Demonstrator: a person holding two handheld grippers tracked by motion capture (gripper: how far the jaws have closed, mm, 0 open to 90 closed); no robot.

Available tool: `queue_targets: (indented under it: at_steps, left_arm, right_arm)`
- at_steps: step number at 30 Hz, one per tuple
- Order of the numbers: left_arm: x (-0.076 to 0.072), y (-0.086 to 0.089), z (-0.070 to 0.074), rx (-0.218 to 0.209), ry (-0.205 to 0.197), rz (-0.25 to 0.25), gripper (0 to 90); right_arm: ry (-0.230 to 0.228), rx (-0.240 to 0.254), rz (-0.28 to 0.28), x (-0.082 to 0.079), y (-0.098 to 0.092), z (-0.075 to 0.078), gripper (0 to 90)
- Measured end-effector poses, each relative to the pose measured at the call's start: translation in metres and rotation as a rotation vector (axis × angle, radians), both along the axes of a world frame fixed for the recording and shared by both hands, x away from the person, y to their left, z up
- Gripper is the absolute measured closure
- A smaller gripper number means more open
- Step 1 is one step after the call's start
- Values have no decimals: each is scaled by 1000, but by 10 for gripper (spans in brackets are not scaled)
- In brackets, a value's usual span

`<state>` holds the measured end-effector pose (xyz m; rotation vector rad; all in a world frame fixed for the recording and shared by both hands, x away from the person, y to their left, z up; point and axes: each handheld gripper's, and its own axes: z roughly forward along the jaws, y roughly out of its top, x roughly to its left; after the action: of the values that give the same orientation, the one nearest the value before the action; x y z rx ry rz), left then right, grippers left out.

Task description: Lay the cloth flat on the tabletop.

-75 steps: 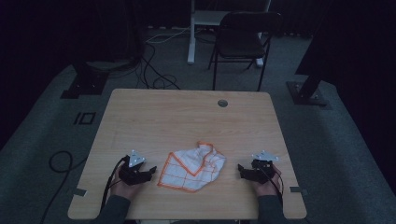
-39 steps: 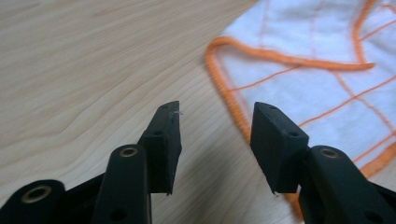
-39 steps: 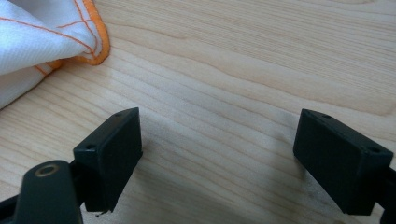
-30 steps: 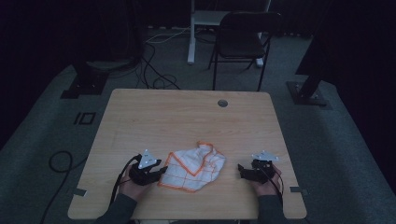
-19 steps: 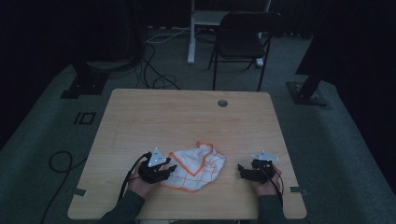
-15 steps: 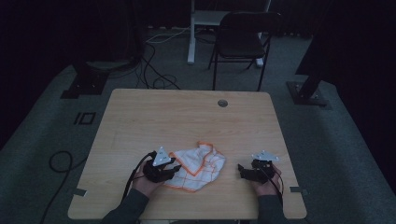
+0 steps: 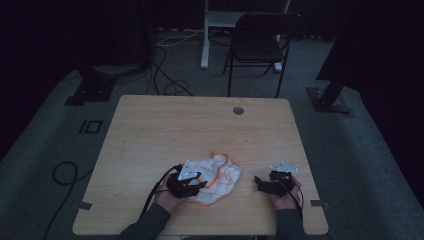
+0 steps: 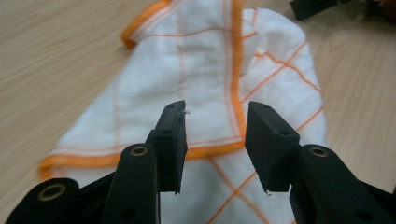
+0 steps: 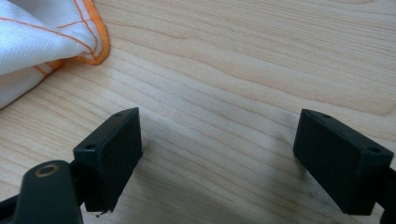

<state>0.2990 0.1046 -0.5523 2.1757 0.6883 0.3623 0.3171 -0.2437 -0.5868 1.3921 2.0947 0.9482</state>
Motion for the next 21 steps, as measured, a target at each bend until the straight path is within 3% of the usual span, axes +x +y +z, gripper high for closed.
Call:
queue_targets:
  at_steps: [1, 9, 15, 20, 21]
  left_arm:
    - [0, -8, -3, 10, 10, -16, 579]
    - [2, -17, -10, 39, 33, -46, 533]
    - [5, -20, -18, 89, 37, -29, 544]
    - [7, -19, -19, 83, 30, -6, 657]
    - [7, -18, -18, 70, 33, -4, 729]
  right_arm:
    - [0, 0, 0, 0, 0, 0, 151]
    - [-1, 0, 0, 0, 0, 0, 150]
    - [-1, 0, 0, 0, 0, 0, 150]
    - [-1, 0, 0, 0, 0, 0, 150]
    - [-1, 0, 0, 0, 0, 0, 151]
